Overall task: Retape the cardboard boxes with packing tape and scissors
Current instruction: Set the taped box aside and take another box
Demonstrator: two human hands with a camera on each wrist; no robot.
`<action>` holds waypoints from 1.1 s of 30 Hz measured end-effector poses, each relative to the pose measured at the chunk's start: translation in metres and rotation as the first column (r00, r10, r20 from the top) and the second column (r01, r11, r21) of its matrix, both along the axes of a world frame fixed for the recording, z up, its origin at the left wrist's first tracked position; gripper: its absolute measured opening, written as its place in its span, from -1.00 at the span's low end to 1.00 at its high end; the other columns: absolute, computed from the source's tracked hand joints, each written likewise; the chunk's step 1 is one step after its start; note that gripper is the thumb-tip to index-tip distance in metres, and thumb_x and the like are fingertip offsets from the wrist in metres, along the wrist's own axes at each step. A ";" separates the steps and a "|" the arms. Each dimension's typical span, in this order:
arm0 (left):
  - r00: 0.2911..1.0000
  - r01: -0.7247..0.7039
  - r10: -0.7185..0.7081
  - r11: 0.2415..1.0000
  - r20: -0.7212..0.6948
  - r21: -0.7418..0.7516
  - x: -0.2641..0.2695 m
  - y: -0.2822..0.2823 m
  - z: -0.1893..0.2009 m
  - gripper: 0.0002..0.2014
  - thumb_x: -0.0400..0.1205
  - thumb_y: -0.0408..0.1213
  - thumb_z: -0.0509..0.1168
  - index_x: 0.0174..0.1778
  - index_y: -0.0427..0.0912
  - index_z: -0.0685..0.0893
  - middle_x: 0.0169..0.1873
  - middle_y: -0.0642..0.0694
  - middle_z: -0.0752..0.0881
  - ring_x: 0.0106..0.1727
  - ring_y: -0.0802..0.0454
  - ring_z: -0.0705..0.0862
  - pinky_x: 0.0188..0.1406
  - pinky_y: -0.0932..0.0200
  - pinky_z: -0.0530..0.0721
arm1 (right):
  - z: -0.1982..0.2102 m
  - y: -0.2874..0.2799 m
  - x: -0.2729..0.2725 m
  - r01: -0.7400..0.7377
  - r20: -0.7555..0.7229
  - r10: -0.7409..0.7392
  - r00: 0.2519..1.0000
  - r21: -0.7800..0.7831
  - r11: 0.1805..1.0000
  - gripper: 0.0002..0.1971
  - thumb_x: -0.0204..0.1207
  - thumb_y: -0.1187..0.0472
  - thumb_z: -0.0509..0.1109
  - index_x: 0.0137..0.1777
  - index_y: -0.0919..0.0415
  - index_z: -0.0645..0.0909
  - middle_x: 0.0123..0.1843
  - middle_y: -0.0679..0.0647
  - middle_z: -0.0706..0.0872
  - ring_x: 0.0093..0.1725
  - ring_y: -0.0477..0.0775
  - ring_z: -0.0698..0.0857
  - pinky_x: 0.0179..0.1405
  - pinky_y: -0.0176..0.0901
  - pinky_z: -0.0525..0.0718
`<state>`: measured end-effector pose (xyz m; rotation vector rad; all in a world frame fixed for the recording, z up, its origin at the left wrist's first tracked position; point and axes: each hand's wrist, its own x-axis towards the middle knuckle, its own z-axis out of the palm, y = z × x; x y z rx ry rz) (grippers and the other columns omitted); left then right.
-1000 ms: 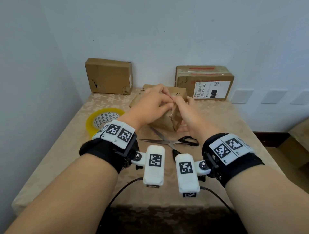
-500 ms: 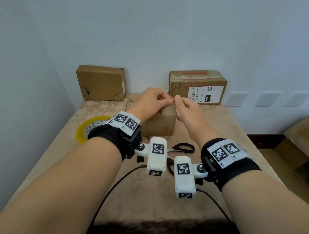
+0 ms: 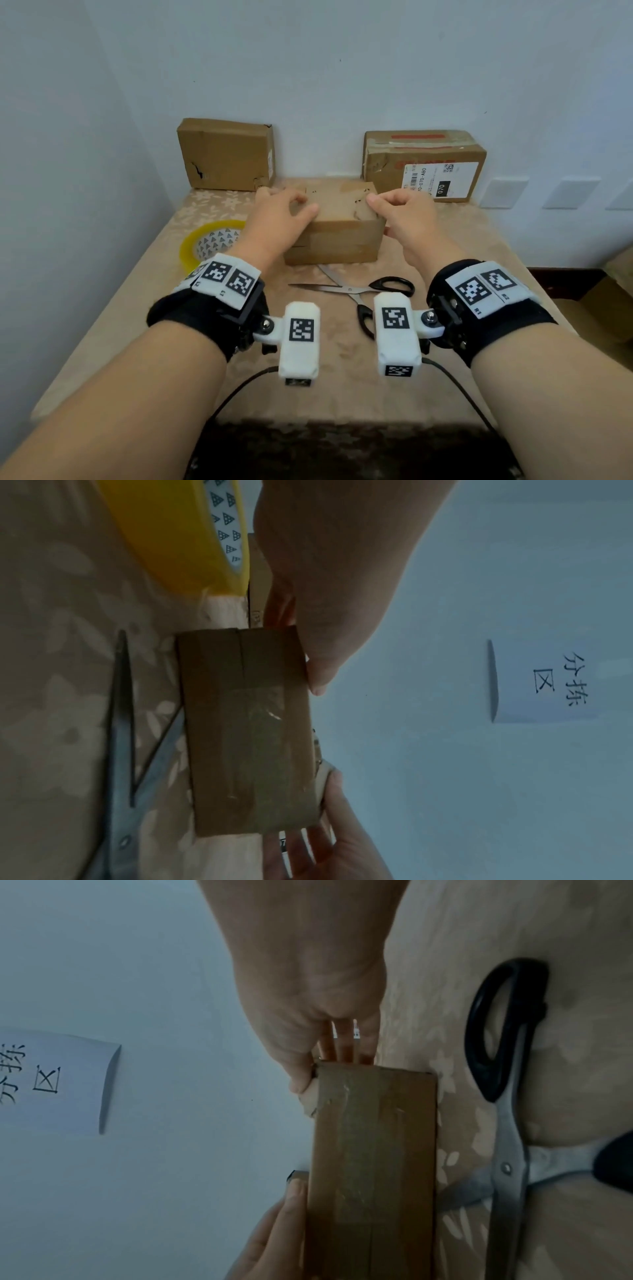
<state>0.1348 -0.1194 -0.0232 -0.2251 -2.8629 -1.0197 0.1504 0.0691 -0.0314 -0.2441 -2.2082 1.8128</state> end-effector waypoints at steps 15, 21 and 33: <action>0.989 0.121 -0.127 0.989 0.070 0.085 -0.003 -0.010 -0.002 -0.42 0.58 -0.05 0.39 0.51 -0.03 0.42 0.48 -0.06 0.33 0.46 0.01 0.36 0.38 0.20 0.29 | -0.007 -0.006 -0.017 0.118 0.011 -0.119 0.993 0.030 0.993 -0.88 0.44 0.19 0.55 -0.28 0.02 0.69 -0.22 -0.01 0.74 -0.01 0.11 0.75 0.09 0.24 0.73; 1.000 0.013 -0.013 0.997 0.003 0.080 -0.005 -0.010 -0.007 -0.46 0.59 -0.11 0.39 0.50 0.01 0.45 0.41 -0.12 0.44 0.37 -0.04 0.46 0.33 0.16 0.39 | -0.007 -0.002 -0.011 -0.010 0.018 0.009 1.000 0.009 1.000 -0.79 0.63 0.27 0.35 0.21 0.15 0.70 0.14 0.03 0.74 0.22 0.08 0.69 0.25 0.12 0.69; 0.997 0.080 -0.082 0.988 -0.012 -0.131 -0.010 -0.011 -0.009 -0.43 0.67 -0.07 0.26 0.60 -0.06 0.30 0.54 -0.11 0.36 0.51 -0.06 0.37 0.45 0.07 0.35 | 0.002 0.000 -0.003 -0.095 0.042 0.108 0.993 0.831 0.547 -0.73 0.73 0.22 0.06 0.10 0.28 0.59 -0.12 0.16 0.68 -0.06 0.24 0.62 -0.22 -0.08 0.45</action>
